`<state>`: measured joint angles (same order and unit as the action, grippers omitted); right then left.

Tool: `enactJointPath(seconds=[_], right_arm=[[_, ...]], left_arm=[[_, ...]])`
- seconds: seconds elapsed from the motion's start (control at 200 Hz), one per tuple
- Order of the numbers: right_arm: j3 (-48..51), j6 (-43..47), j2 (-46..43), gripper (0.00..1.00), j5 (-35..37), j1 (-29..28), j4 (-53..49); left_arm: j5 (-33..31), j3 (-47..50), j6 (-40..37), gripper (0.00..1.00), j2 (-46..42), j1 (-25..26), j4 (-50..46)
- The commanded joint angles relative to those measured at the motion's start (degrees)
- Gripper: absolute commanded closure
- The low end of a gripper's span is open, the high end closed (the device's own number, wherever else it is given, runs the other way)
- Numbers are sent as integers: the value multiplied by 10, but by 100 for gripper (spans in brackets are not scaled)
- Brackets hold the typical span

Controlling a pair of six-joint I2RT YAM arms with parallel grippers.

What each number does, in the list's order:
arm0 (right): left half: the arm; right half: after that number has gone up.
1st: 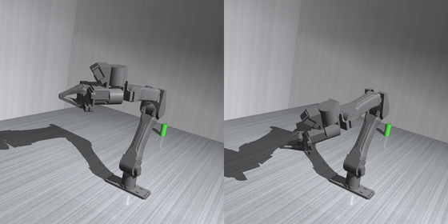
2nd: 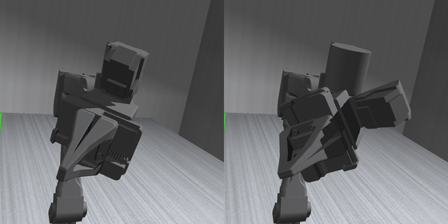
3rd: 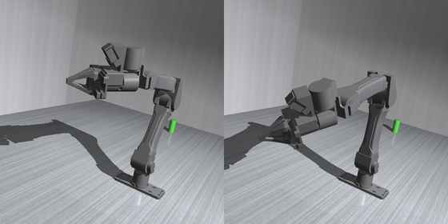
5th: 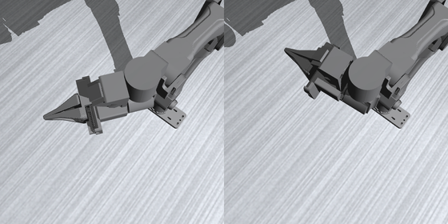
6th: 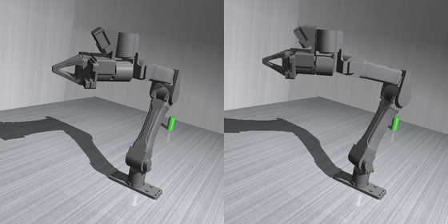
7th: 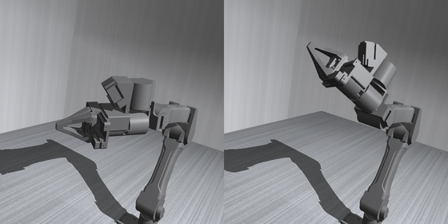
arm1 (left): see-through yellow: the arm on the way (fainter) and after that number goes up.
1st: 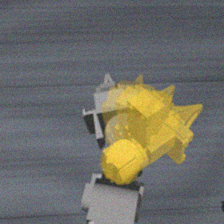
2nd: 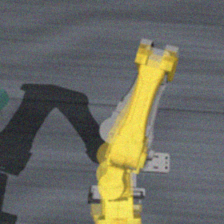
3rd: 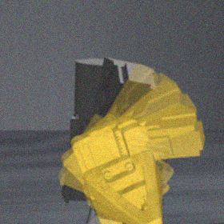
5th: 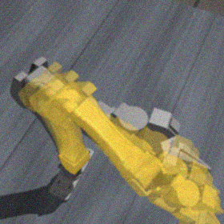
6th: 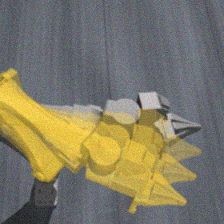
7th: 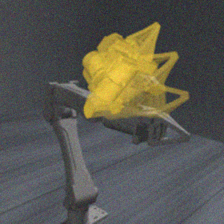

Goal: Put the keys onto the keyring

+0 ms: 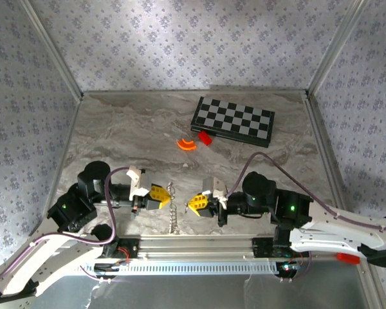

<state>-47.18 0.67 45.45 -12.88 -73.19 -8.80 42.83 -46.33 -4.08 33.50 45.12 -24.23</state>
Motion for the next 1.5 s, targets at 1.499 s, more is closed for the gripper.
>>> enactJointPath(seconds=[1.499], right_arm=[[-41, 21, 64, 100, 101, -34, 61]], left_arm=[[2, -13, -12, 100, -6, -9, 4]])
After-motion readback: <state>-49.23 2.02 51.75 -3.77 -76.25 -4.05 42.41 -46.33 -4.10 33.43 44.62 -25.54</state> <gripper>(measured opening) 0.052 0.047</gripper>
